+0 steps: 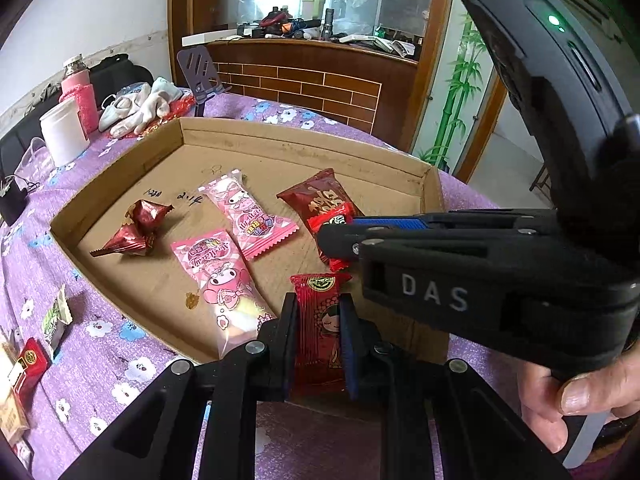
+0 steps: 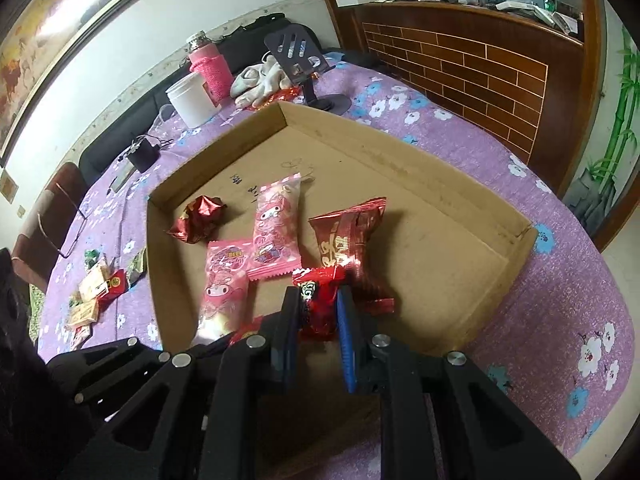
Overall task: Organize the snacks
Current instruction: 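Carry both red snacks to the tray and open both grippers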
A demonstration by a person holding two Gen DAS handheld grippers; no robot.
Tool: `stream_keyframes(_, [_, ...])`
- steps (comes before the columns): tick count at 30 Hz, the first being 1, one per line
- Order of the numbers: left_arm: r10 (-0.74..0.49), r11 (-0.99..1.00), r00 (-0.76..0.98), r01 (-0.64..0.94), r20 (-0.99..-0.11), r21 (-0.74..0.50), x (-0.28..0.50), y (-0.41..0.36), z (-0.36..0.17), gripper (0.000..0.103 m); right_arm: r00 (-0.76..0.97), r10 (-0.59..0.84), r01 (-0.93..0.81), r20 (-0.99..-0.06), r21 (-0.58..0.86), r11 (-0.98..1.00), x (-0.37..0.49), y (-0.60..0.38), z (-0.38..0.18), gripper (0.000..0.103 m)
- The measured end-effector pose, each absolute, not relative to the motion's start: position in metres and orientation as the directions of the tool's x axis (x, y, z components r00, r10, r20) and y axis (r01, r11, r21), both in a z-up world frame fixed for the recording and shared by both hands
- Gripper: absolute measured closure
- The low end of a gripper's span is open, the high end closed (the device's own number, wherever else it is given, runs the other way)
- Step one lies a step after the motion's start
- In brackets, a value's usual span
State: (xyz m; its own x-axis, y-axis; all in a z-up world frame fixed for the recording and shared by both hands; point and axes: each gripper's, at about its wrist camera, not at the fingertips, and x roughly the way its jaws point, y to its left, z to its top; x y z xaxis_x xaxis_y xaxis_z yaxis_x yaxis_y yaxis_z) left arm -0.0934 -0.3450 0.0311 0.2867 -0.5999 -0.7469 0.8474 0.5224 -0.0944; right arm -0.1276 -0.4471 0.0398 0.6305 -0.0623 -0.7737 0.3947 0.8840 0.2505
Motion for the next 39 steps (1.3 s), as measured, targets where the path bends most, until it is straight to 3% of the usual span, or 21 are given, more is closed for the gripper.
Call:
stream_keyframes(9, [-0.600, 0.521, 0.283, 0.848, -0.748, -0.098, -0.094, -0.345, 0.031, 0.083, 0.623, -0.067, 0.398, -0.780, 0.242, 0.885, -0.127, -0.447, 0.040, 0.083])
stream_keyframes(12, [-0.600, 0.524, 0.280, 0.845, -0.749, -0.104, -0.093, -0.345, 0.031, 0.082, 0.627, -0.064, 0.398, -0.777, 0.249, 0.883, -0.129, -0.447, 0.041, 0.076])
stream_keyframes(18, [-0.605, 0.533, 0.281, 0.838, -0.745, -0.116, -0.091, -0.343, 0.034, 0.070, 0.631, -0.063, 0.403, -0.773, 0.258, 0.878, -0.133, -0.448, 0.044, 0.074])
stream_keyframes(39, [-0.598, 0.580, 0.326, 0.807, -0.732, -0.114, -0.091, -0.294, 0.074, 0.070, 0.703, -0.025, 0.318, -0.711, 0.282, 0.905, -0.143, -0.415, 0.084, 0.072])
